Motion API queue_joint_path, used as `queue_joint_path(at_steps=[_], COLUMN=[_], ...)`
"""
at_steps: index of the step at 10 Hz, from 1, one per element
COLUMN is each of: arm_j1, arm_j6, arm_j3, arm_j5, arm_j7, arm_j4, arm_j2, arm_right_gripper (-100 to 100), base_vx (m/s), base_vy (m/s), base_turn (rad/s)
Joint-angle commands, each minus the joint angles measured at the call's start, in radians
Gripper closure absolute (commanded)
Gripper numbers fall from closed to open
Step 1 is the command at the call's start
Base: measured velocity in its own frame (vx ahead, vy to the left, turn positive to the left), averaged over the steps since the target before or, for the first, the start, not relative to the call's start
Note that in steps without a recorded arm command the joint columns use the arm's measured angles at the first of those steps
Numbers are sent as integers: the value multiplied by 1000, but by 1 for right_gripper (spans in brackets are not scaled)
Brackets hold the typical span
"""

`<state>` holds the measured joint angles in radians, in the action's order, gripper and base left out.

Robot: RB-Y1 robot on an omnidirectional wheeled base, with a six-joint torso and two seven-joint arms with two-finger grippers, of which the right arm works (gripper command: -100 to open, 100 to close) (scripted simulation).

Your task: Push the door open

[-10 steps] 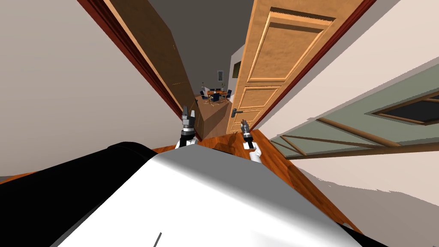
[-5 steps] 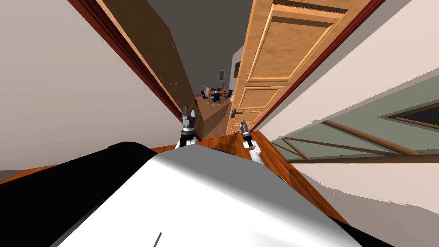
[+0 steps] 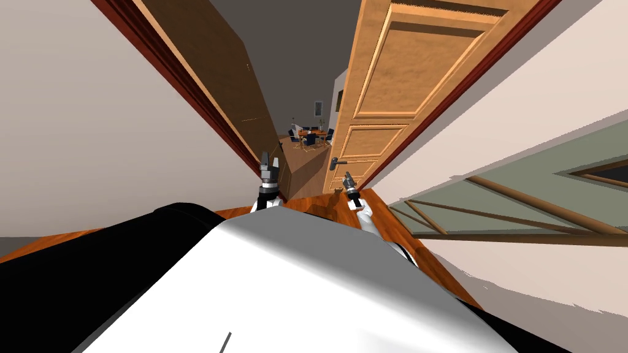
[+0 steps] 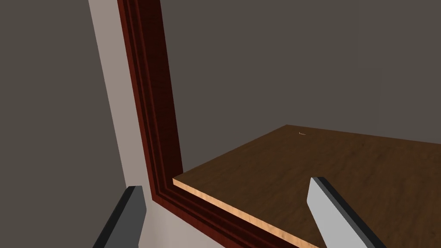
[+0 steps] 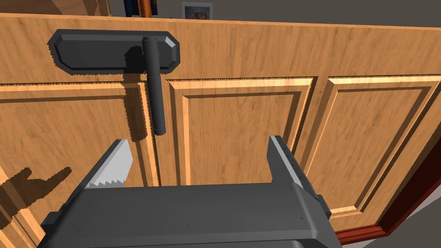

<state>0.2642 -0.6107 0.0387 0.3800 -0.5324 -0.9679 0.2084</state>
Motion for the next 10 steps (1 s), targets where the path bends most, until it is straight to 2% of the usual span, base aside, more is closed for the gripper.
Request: queue_joint_path(at_steps=[1,5,8,9,10], arm_j1=[12,79,119,141,150], arm_j6=[-5,-3,-3,-2,-2], arm_j3=[0,6,10,12,12], arm_j5=[4,26,39,47,50], arm_j7=[-8,-54,-81,-97,-103], arm_j4=[28,139,205,241,256], arm_j2=[2,17,26,31,33], arm_right_gripper=[-100,-100,-100,-100,-100], base_vx=[57,64,66,88,78], base_vy=[-48,-57,-55,-62,-64], base_turn=[25,43,37,45,48])
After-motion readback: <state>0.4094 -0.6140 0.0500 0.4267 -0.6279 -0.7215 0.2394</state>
